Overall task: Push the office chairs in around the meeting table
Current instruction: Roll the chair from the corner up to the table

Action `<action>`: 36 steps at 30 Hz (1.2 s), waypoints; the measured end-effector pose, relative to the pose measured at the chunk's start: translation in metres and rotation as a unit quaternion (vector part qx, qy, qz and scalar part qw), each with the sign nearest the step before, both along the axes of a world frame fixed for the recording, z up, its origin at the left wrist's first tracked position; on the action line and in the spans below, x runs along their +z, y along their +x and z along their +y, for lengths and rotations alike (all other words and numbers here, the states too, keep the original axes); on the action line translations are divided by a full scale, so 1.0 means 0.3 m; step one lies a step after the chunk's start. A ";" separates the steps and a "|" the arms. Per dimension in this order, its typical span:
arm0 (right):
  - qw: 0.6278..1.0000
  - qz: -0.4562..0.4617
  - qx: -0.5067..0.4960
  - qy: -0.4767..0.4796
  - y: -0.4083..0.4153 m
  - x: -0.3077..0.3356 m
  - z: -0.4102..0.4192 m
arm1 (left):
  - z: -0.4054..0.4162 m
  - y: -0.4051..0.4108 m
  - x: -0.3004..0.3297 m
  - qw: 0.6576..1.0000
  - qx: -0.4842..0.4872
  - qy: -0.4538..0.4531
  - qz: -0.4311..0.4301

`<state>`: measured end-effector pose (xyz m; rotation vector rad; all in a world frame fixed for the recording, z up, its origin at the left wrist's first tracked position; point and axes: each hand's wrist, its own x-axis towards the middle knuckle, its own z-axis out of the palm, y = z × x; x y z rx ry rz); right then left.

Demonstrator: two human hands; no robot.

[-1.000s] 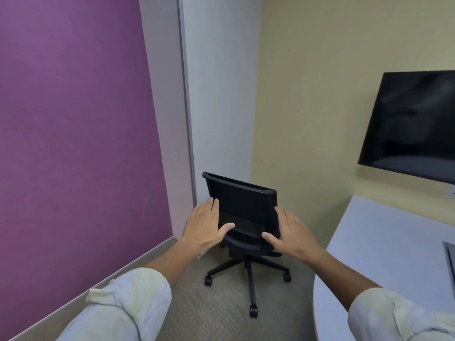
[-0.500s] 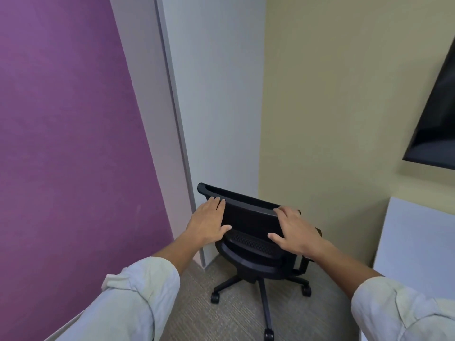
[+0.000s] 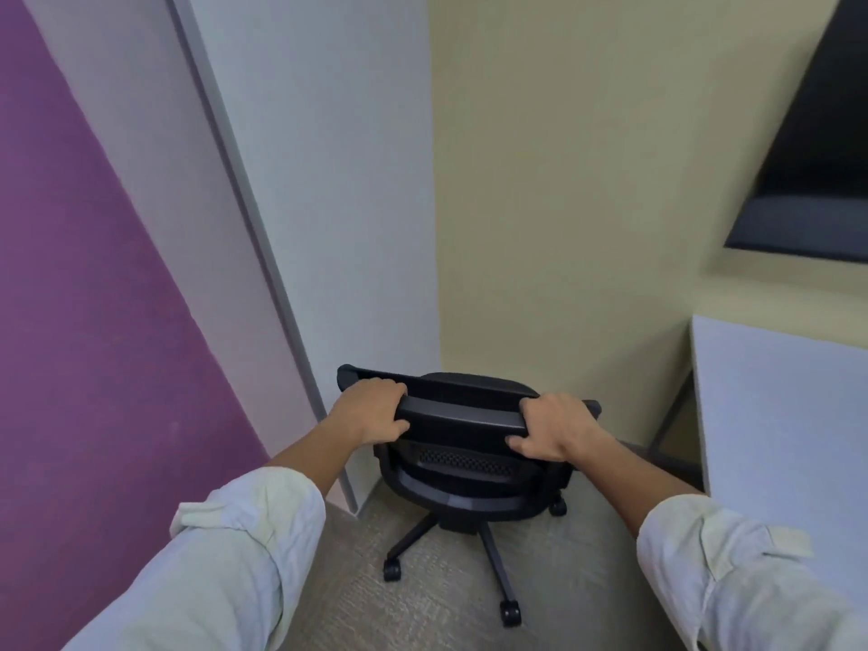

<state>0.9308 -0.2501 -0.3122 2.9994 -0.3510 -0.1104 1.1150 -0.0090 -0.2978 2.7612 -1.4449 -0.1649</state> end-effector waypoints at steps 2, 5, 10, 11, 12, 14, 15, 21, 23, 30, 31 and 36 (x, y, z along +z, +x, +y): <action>0.999 0.004 -0.032 0.001 0.010 -0.002 0.039 | 0.001 0.083 0.008 0.999 -0.041 0.023 0.020; 0.997 0.026 -0.068 0.024 0.009 0.012 0.097 | 0.017 0.169 0.000 0.993 -0.104 0.057 0.012; 0.987 0.018 -0.138 0.076 -0.058 0.011 0.206 | 0.061 0.190 -0.037 0.982 -0.172 0.070 -0.020; 0.986 0.016 -0.148 0.074 -0.074 0.010 0.231 | 0.070 0.185 -0.038 0.980 -0.182 0.075 -0.014; 0.985 0.014 -0.155 0.071 -0.089 0.010 0.258 | 0.080 0.178 -0.036 0.978 -0.190 0.083 -0.007; 0.983 0.002 -0.169 0.071 -0.118 0.011 0.313 | 0.101 0.162 -0.030 0.975 -0.202 0.089 0.002; 0.982 -0.004 -0.176 0.072 -0.132 0.010 0.342 | 0.115 0.154 -0.027 0.974 -0.208 0.086 0.000; 0.975 -0.023 -0.212 0.064 -0.226 -0.004 0.515 | 0.208 0.113 -0.039 0.967 -0.242 0.077 -0.030; 0.973 -0.033 -0.223 0.055 -0.260 -0.013 0.552 | 0.212 0.108 -0.050 0.961 -0.263 0.071 -0.040; 0.956 -0.055 -0.287 0.035 -0.288 -0.026 0.629 | 0.134 0.158 -0.053 0.939 -0.333 0.070 -0.056; 0.953 -0.056 -0.297 0.031 -0.279 -0.027 0.635 | 0.114 0.172 -0.054 0.935 -0.344 0.068 -0.062; 0.929 -0.066 -0.363 0.014 -0.216 -0.039 0.643 | -0.018 0.253 -0.061 0.913 -0.397 0.054 -0.081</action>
